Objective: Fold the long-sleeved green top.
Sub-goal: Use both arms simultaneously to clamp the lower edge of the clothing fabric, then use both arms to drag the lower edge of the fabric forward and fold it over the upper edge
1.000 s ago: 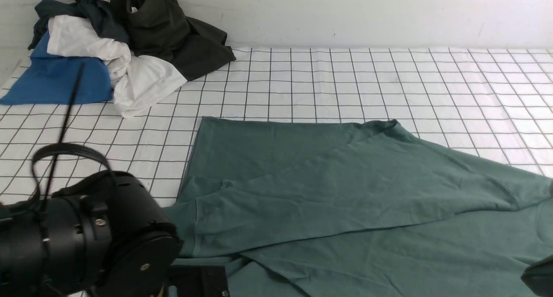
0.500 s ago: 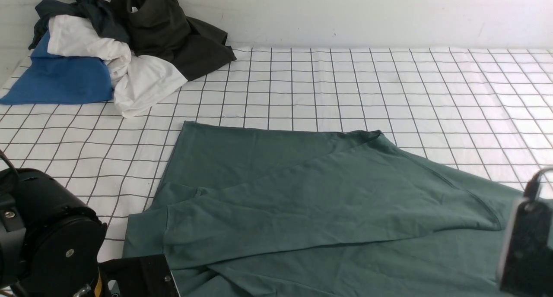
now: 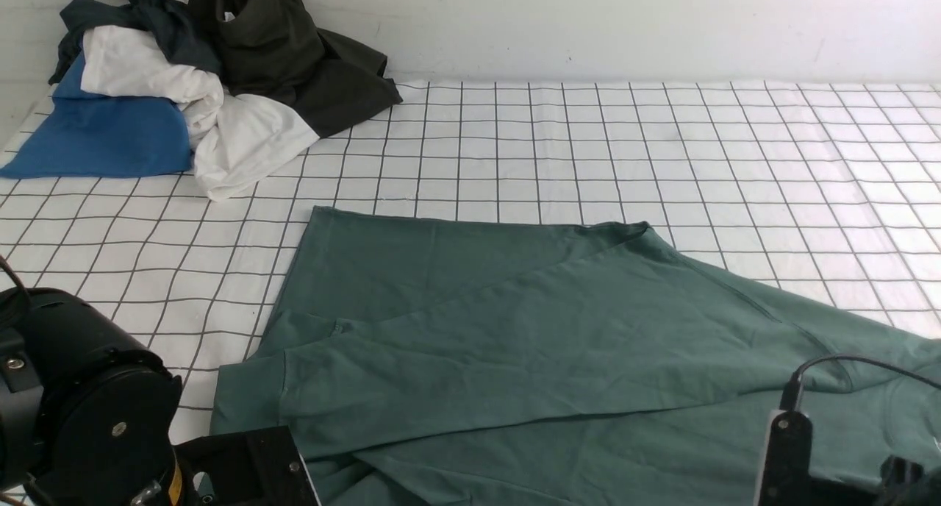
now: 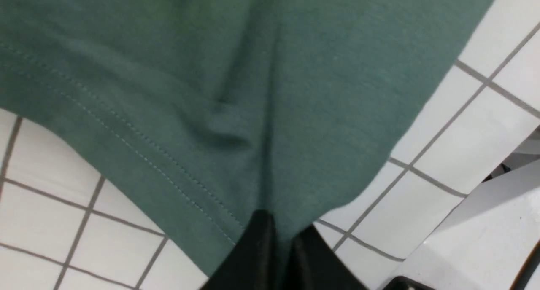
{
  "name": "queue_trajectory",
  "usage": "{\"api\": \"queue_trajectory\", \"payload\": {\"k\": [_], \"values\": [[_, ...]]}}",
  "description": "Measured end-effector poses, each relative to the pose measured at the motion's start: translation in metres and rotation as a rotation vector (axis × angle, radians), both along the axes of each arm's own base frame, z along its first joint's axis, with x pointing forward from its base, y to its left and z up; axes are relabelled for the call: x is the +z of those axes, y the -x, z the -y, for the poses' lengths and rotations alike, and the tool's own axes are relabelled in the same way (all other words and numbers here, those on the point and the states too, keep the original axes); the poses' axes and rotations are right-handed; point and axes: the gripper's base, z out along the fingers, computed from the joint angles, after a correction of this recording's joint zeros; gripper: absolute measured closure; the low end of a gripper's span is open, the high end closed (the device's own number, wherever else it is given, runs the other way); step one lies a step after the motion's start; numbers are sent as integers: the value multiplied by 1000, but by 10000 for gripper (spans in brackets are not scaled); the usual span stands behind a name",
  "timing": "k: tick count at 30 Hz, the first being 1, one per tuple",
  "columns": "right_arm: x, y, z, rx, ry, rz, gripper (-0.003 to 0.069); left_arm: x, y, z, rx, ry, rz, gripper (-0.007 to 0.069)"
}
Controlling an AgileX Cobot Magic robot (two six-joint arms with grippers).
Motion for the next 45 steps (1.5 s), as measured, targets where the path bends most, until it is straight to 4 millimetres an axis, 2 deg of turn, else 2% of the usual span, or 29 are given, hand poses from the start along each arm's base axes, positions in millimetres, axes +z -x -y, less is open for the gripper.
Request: {"api": "queue_trajectory", "payload": {"k": [5, 6, 7, 8, 9, 10, 11, 12, 15, 20, 22, 26, 30, 31, 32, 34, 36, 38, 41, 42, 45], "values": [[-3, -3, -1, 5, 22, -23, 286, 0, 0, 0, 3, 5, -2, 622], [-2, -2, -1, 4, 21, -22, 330, 0, 0, 0, 3, 5, -2, 622], [-2, -2, -1, 4, 20, -21, 337, 0, 0, 0, 3, 5, -2, 622], [0, -2, 0, 8, 20, -13, 414, 0, 0, 1, 3, 6, 0, 622], [1, -1, 1, 11, 22, -7, 445, 0, 0, 1, 3, 6, 0, 622], [4, 0, 2, 14, 21, 3, 519, 0, 0, 1, 3, 6, 1, 622], [4, 0, 2, 13, 20, 5, 519, 0, 0, 0, 4, 6, 1, 622], [10, 3, 4, 15, 12, 29, 606, 0, -1, 0, 1, 6, 9, 622], [19, 5, 7, 21, 3, 68, 655, 0, -2, 1, 1, 11, 17, 622], [30, 10, 14, 33, 22, 107, 659, 5, -7, 2, 7, 6, 59, 622], [37, 7, 15, 38, 45, 120, 659, 15, -15, 6, 8, 25, 100, 622], [60, -8, 16, -35, 28, 155, 659, 42, -32, 13, -5, 57, 205, 618], [95, -31, 22, -128, -66, 212, 659, 74, -51, 19, -26, 67, 337, 610], [96, -32, 22, -129, -67, 218, 659, 75, -52, 19, -24, 66, 341, 610], [108, -40, 27, -157, -108, 242, 659, 84, -60, 19, -13, 69, 372, 610], [117, -49, 34, -193, -137, 259, 659, 92, -72, 16, 15, 69, 394, 610], [122, -55, 38, -223, -155, 268, 659, 95, -79, 14, 32, 65, 397, 610], [128, -69, 46, -275, -183, 273, 659, 97, -95, 7, 73, 48, 392, 610], [130, -87, 49, -308, -203, 262, 659, 98, -114, 1, 88, 37, 392, 610], [131, -88, 49, -309, -204, 267, 659, 98, -116, 1, 91, 36, 392, 610], [128, -117, 48, -337, -213, 247, 659, 95, -143, -3, 111, 41, 379, 610]]}}
